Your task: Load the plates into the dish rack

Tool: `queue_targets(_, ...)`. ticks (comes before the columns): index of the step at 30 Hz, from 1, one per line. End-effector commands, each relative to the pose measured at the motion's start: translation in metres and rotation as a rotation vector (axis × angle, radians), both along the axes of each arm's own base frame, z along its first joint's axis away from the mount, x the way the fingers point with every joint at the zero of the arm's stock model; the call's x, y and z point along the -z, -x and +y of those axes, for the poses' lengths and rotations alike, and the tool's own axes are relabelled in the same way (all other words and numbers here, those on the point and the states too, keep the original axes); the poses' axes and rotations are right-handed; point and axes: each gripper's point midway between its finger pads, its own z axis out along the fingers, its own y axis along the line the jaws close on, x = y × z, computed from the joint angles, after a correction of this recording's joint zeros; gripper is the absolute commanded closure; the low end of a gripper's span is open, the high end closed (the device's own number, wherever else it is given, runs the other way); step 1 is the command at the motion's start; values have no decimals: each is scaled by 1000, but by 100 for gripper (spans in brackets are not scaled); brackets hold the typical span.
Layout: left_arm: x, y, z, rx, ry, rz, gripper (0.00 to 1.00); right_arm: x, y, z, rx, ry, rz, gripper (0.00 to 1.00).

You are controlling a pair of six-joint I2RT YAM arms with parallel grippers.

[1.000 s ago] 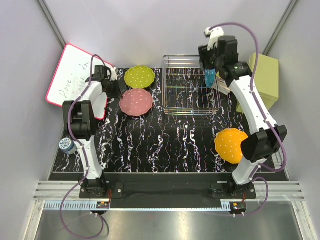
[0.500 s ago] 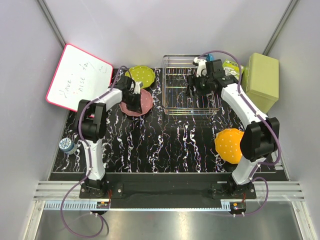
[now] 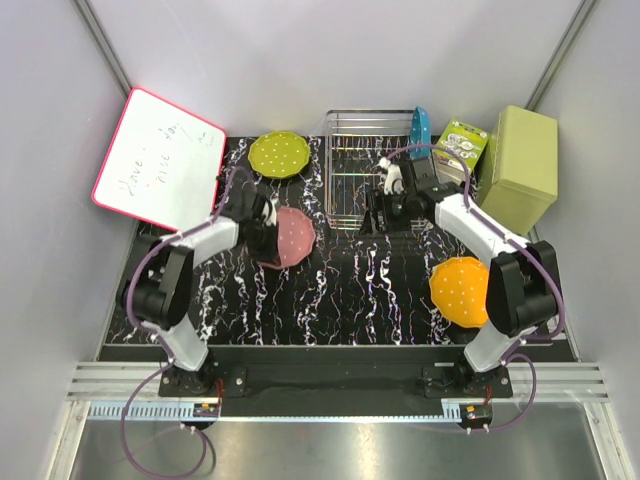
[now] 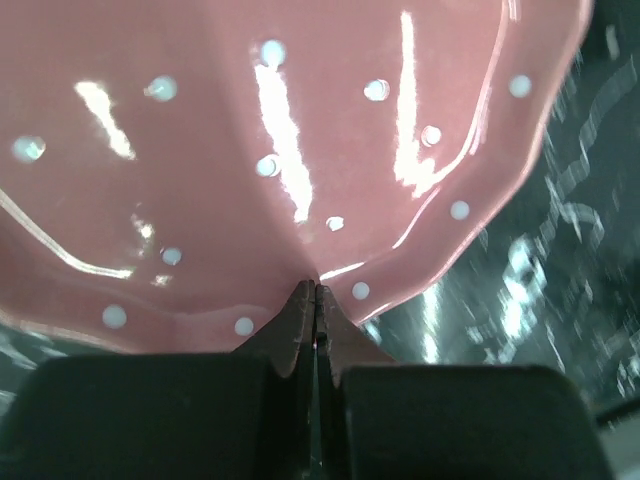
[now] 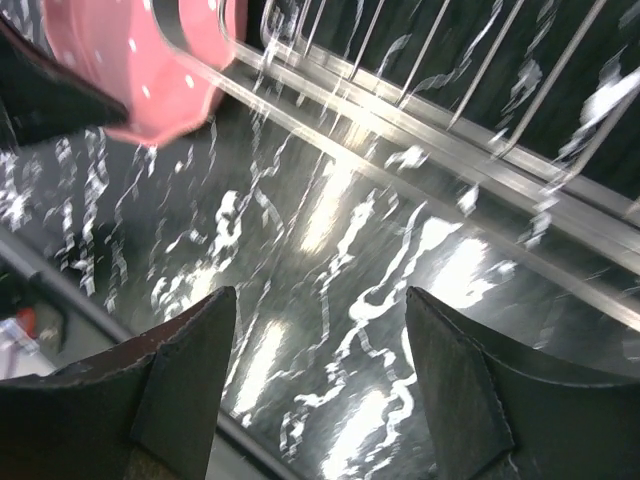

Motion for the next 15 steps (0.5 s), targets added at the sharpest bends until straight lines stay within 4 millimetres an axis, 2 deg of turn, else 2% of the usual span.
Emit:
queue_targets(1,22,89,-19,-11,45,215,100,-6,21,23,-16,-153,50,24)
queue_targets(2,22,100,-26,0,73,229,100,6,35,28,-32,-171,97,24)
queue_targets(3,20,115,-36,36,91,231,100,8,36,35,-30,-199,99,24)
queue_targets(4,27,137,-35,31,89,277,100,16,41,38,-32,-203,119,24)
queue_targets(5,22,143,-40,44,107,261,100,28,53,42,-43,-199,150,24)
queue_targets(7,23,163,-45,77,114,273,100,34,57,52,-42,-232,173,24)
queue_targets(8,17,167,-46,91,123,255,100,42,67,55,-51,-232,195,24)
queue_targets(11,11,180,-45,125,123,264,100,49,75,60,-50,-249,202,23)
queue_targets(12,6,173,-41,113,112,244,100,48,76,64,-47,-264,199,23)
queue_targets(13,-13,150,-46,95,130,177,98,48,78,65,-45,-273,202,24)
queue_targets(14,-28,134,-44,62,133,129,58,52,84,66,-41,-274,212,24)
queue_targets(15,-41,114,-38,14,137,94,43,50,85,72,-32,-294,211,24)
